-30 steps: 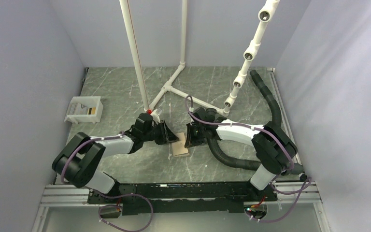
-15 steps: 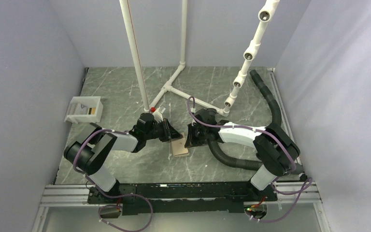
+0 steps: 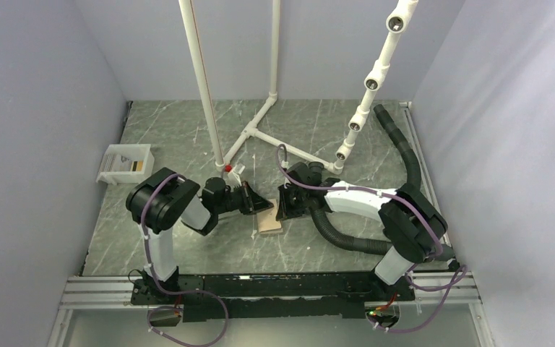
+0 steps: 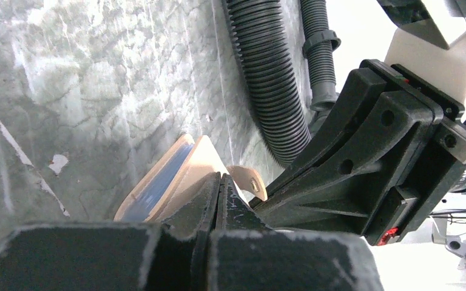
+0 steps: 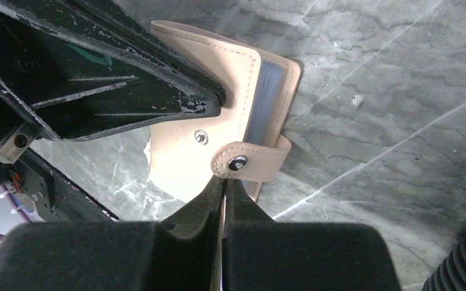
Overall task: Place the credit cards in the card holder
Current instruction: Close the card holder at the center of the board.
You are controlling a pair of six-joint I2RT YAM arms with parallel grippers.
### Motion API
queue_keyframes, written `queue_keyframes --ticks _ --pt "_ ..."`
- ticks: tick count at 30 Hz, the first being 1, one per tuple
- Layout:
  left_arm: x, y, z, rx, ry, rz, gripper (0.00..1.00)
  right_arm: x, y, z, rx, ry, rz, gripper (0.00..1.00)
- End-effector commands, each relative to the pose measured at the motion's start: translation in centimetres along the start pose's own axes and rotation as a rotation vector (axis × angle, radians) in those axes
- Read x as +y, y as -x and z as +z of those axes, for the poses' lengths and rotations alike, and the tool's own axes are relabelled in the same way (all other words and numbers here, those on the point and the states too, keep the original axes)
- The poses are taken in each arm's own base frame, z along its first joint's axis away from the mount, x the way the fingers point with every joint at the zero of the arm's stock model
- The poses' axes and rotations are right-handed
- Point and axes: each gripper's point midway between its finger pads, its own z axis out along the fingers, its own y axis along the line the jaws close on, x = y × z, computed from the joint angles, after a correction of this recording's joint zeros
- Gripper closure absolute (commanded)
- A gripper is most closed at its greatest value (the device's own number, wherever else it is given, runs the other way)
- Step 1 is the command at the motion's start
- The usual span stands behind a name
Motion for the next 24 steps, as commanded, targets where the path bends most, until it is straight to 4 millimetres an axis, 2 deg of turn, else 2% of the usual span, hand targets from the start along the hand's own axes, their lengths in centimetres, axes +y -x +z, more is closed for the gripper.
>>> queue_keyframes --ticks 1,4,9,12,15,20,24 --pt "4.0 -4.4 -1.5 0.064 0.099 -0.050 1.00 -5.8 -1.7 0.2 0.061 -0.255 -0.054 1.00" --pt "5.0 -5.6 -2.2 0.076 0.129 -0.061 1.00 -5.9 -1.5 0.1 0.064 -0.269 -0.065 0.98" --pt "6.0 -6.7 -3.1 0.068 0.158 -0.077 1.00 -5.1 -0.5 -0.6 0.073 -0.278 -0.075 0.77" --pt "6.3 -6.9 -3.4 0.056 0.169 -0.085 1.00 -3.6 0.8 -1.7 0.045 -0.256 -0.070 0.64" --pt "6.7 -6.9 -3.4 0.044 0.181 -0.089 1.00 -2.2 2.1 -2.9 0.019 -0.238 -0.072 0.55" --pt "6.8 -6.6 -3.5 0.028 0.196 -0.084 1.00 -0.8 4.0 -4.8 -0.031 -0.238 -0.092 0.49" --pt "6.8 -6.4 -3.5 0.028 0.210 -0.083 1.00 -0.4 4.9 -4.9 -0.040 -0.244 -0.097 0.50"
